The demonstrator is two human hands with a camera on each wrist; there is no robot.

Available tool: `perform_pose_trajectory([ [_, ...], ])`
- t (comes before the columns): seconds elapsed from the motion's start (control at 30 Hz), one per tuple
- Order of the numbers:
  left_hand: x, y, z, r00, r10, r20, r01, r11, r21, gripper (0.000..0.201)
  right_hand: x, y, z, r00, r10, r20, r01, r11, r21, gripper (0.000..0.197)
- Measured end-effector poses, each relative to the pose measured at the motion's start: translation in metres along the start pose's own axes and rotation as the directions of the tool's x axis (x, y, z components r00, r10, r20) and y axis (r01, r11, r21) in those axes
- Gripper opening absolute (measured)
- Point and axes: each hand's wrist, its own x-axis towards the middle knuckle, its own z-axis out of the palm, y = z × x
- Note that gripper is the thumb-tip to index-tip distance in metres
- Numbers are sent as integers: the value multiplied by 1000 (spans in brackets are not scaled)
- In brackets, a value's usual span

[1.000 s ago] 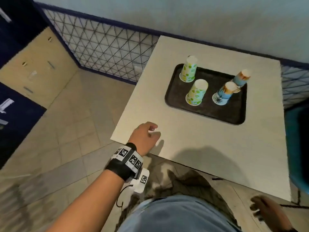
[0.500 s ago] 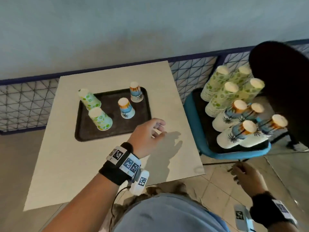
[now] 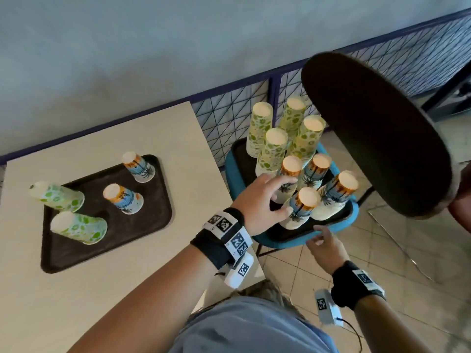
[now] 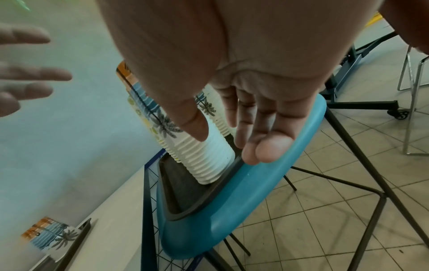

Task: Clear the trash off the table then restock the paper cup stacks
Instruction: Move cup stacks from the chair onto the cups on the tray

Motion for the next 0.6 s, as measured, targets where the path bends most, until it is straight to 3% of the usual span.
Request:
perform_pose_trajectory([
  [0.27, 44, 9, 36, 987, 48, 156, -69, 988, 139, 63, 12, -22, 6, 999, -12, 44, 12, 1000, -4, 59],
  [0.43, 54, 8, 54, 985, 29, 168, -55, 986, 155, 60, 20, -27, 11, 998, -18, 67, 19, 1000, -18, 51],
  [0.6, 54, 9, 60, 993, -19, 119, 4, 993, 120, 52, 25, -30, 13, 998, -31, 57, 32, 999, -11, 63],
])
